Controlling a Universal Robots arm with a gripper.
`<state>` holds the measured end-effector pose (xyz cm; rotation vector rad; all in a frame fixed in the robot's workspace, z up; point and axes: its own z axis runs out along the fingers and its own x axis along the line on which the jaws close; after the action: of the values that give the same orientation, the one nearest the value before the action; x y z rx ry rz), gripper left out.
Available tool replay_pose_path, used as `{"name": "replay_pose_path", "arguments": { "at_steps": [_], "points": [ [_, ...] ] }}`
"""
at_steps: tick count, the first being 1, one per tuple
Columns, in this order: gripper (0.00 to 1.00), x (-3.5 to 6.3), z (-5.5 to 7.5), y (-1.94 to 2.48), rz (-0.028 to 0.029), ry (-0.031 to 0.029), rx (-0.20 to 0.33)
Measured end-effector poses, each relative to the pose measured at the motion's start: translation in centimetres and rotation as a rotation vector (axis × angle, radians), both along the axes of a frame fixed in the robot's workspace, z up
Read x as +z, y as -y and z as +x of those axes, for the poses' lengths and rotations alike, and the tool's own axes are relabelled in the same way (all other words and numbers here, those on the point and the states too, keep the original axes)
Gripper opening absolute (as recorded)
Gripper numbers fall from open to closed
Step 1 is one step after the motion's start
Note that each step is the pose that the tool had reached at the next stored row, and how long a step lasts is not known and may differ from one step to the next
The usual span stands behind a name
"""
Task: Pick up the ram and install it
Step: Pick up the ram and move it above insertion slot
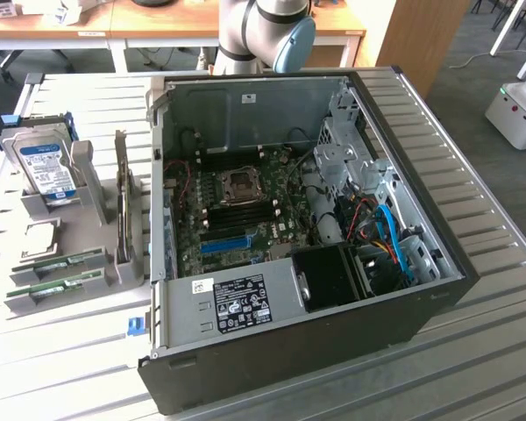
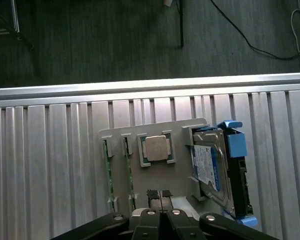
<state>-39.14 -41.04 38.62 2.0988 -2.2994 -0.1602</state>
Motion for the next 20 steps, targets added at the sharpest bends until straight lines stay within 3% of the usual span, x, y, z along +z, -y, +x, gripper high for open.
{"name": "replay_pose_path", "arguments": {
  "at_steps": [6,8,17,18,20],
  "points": [
    [0.11,-0.01,0.01,0.0,0.0003,0.0013,0.001],
    [0.11,-0.01,-0.01,0.0,0.0017,0.0086,0.002],
    [0.11,-0.02,-0.06,0.0,0.0045,0.0542,0.011],
    [0.11,-0.02,-0.06,0.0,0.0047,0.0582,0.013],
    [0.11,-0.02,-0.06,0.0,0.0049,0.0601,0.013]
  ]
}}
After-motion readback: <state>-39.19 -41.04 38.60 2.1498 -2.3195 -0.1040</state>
